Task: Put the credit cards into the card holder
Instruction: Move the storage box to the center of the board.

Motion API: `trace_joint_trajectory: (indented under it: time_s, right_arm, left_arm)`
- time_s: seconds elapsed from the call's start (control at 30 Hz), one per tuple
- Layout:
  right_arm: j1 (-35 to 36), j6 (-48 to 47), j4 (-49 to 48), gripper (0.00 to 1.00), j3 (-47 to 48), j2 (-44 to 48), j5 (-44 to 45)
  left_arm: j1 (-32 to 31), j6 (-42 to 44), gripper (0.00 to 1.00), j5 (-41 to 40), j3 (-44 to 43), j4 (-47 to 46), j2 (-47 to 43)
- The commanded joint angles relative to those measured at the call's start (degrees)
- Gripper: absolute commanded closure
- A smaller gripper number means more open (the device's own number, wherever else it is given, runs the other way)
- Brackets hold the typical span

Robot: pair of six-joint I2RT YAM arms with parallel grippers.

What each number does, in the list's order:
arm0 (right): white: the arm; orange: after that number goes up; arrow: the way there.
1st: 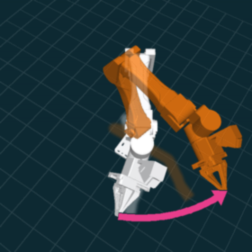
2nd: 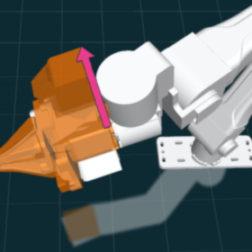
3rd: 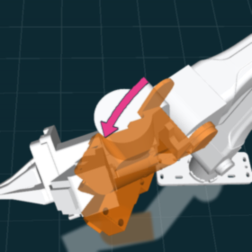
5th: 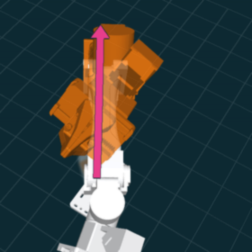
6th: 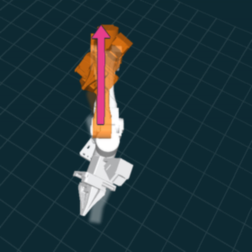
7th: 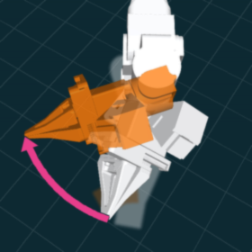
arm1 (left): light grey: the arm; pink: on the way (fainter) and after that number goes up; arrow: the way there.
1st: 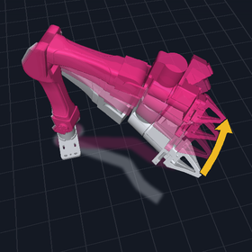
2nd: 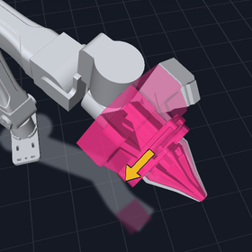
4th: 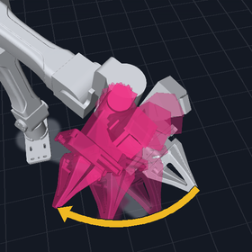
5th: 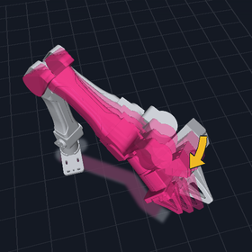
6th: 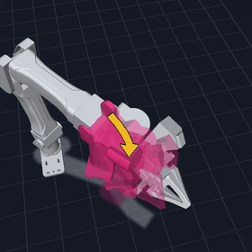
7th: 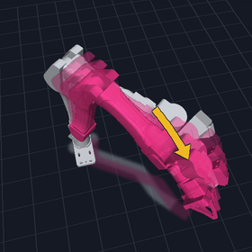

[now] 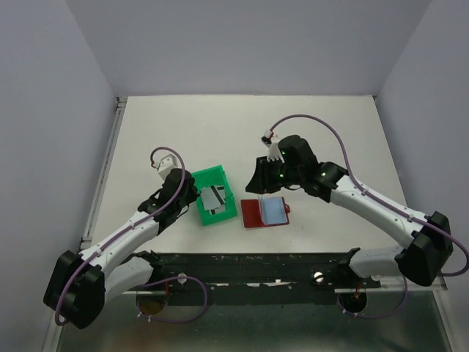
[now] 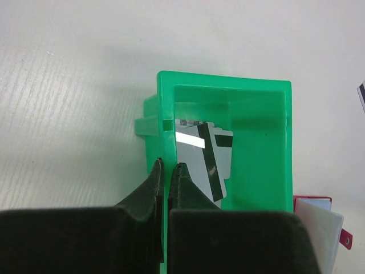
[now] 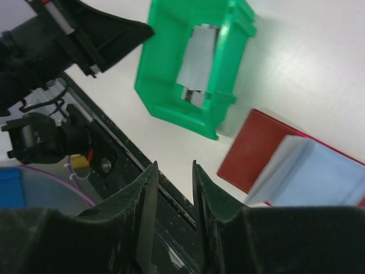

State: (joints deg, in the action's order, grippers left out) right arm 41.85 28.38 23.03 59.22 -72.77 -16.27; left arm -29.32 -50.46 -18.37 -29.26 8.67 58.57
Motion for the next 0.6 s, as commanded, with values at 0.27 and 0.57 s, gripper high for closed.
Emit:
trace_joint_trajectory:
  time_s: [0.27,0.57]
  right_arm:
    - [10.7,-3.1,7.1,0.57,20.3,-23.5,-0.9]
    - [11.9,-3.9,11.0,0.49,30.9,-37.3,2.2]
  left_arm:
    - [0.1,-5.3,1.00,1.3,2.0,1.7,-2.2]
    - [0.1,-8.1,1.00,1.4,4.0,1.4,-5.0]
